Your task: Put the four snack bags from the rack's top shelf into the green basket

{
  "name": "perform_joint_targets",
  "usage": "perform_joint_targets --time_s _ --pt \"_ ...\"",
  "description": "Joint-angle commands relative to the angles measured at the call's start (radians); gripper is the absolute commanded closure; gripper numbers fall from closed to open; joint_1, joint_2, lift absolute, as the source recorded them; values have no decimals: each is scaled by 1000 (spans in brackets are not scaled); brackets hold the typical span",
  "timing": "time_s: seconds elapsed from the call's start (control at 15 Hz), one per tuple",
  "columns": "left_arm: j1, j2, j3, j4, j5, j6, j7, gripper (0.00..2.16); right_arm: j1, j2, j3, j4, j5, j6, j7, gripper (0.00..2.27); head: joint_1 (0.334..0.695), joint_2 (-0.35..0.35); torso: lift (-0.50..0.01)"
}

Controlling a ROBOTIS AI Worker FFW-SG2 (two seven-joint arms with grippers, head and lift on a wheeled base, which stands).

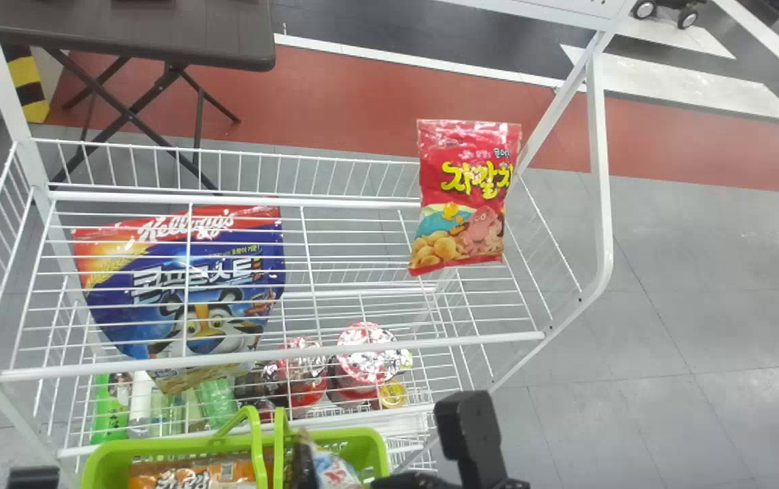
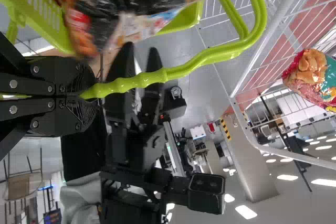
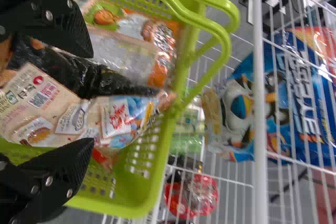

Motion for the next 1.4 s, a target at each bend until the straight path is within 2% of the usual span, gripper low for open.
perform_joint_targets --time_s 0.0,0.2,0.33,0.47,0.8,1.0,1.13,1.2,1.27,1.33 --pt "-3 -1 -3 0 -2 7 2 2145 -12 0 -22 7 5 -109 -14 39 695 -350 0" --pt "-4 1 -9 0 -7 10 4 2142 -97 19 -16 111 35 -434 -102 39 695 -350 0" --pt "-4 1 -9 0 -8 10 5 2142 -218 62 -7 225 66 -563 -148 39 695 -350 0" --pt "-4 2 -9 0 -8 13 8 2145 -338 96 10 352 135 -683 -227 39 695 -350 0" --pt "-9 13 2 3 -2 19 7 2145 -520 106 -30 573 223 -855 -428 60 695 -350 0" --pt "-10 13 3 3 0 16 7 2142 -568 106 -80 651 227 -867 -457 66 695 -350 0" --pt "-13 11 -3 3 -3 19 8 2142 -624 105 -120 719 238 -803 -428 76 695 -350 0" --pt "-15 11 -6 3 -7 22 10 2142 -637 102 -133 730 236 -772 -387 211 695 -350 0" --pt "-16 10 -8 1 -8 25 10 2142 -643 100 -142 734 235 -741 -356 576 695 -350 0" --pt "-16 11 -8 1 -10 37 10 2145 -646 100 -149 734 229 -711 -341 1406 695 -350 0"
